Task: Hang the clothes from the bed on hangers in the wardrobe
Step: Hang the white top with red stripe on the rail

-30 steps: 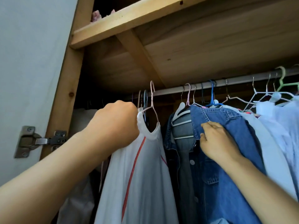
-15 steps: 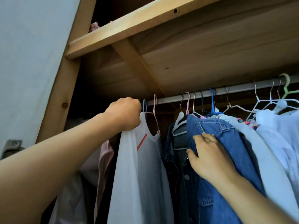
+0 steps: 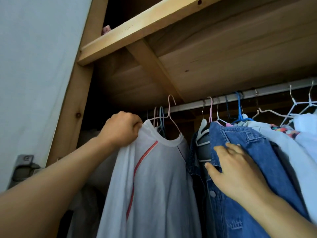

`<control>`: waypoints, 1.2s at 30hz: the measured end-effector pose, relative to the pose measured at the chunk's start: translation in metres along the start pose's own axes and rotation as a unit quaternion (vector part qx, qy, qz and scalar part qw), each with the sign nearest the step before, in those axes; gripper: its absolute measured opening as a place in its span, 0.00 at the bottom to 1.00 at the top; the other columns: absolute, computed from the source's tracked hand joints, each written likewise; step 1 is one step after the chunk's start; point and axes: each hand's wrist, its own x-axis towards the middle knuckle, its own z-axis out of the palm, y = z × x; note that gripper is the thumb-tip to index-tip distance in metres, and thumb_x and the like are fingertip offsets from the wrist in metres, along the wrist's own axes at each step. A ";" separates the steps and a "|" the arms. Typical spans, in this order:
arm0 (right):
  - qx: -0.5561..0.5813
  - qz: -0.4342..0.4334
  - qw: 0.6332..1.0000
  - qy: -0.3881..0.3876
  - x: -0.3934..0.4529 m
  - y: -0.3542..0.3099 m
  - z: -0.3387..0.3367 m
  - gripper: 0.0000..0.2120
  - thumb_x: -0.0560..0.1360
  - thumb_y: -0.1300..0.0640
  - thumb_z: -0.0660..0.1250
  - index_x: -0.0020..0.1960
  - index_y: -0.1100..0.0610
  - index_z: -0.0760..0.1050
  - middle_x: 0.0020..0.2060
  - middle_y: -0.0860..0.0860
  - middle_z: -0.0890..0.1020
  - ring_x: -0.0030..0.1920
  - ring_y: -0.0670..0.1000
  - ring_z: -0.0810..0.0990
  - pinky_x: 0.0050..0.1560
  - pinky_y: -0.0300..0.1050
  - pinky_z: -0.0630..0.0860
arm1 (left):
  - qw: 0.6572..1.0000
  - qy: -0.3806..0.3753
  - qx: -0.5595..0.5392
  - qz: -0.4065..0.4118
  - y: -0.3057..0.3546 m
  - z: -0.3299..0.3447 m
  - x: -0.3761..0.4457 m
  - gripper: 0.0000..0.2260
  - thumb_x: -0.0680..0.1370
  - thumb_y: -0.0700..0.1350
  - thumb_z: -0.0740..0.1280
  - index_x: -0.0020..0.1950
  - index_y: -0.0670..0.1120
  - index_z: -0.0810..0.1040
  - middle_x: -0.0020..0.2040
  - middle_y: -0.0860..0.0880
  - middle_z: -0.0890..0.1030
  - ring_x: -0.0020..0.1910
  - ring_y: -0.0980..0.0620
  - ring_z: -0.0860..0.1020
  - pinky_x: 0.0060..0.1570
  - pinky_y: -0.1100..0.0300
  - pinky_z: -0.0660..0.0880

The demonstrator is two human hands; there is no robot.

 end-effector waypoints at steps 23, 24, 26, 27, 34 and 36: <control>0.075 -0.023 0.997 0.025 -0.011 -0.011 0.011 0.24 0.77 0.41 0.56 0.68 0.51 0.65 0.65 0.48 0.73 0.73 0.48 0.55 0.73 0.42 0.44 | 0.999 -0.013 0.040 -0.014 -0.002 0.054 -0.002 0.11 0.80 0.44 0.58 0.55 0.47 0.79 0.50 0.43 0.81 0.47 0.42 0.78 0.43 0.53 0.72; 0.078 -0.027 0.996 0.025 -0.012 -0.012 0.011 0.24 0.77 0.41 0.56 0.68 0.51 0.65 0.65 0.48 0.72 0.73 0.48 0.55 0.72 0.42 0.44 | 0.998 -0.007 0.052 -0.017 0.000 0.051 0.003 0.11 0.79 0.43 0.58 0.55 0.46 0.79 0.49 0.43 0.81 0.47 0.42 0.77 0.42 0.54 0.71; 0.081 -0.028 0.996 0.021 -0.014 -0.012 0.009 0.24 0.77 0.41 0.56 0.69 0.51 0.63 0.67 0.48 0.71 0.73 0.48 0.54 0.72 0.41 0.44 | 0.998 0.008 0.066 -0.011 0.005 0.046 0.012 0.11 0.79 0.44 0.58 0.54 0.46 0.79 0.48 0.43 0.80 0.46 0.42 0.77 0.41 0.54 0.70; 0.082 -0.029 0.996 0.020 -0.015 -0.012 0.008 0.25 0.77 0.41 0.56 0.70 0.51 0.63 0.67 0.48 0.71 0.73 0.48 0.54 0.72 0.41 0.44 | 0.997 0.012 0.073 -0.004 0.008 0.044 0.015 0.11 0.79 0.44 0.57 0.54 0.46 0.79 0.48 0.43 0.80 0.46 0.42 0.77 0.40 0.54 0.70; 0.094 -0.032 0.995 0.017 -0.020 -0.007 0.010 0.25 0.77 0.41 0.57 0.69 0.52 0.65 0.65 0.47 0.73 0.73 0.47 0.56 0.72 0.40 0.43 | 0.994 -0.022 0.105 0.005 0.004 0.055 -0.002 0.12 0.79 0.46 0.57 0.52 0.49 0.80 0.48 0.47 0.81 0.44 0.45 0.78 0.41 0.53 0.75; 0.110 -0.030 0.993 0.022 -0.020 -0.005 0.009 0.25 0.76 0.42 0.59 0.69 0.52 0.66 0.63 0.48 0.75 0.72 0.48 0.57 0.72 0.41 0.44 | 0.996 -0.021 0.081 0.009 0.001 0.052 -0.008 0.13 0.80 0.48 0.56 0.57 0.51 0.79 0.53 0.47 0.81 0.49 0.45 0.78 0.44 0.53 0.76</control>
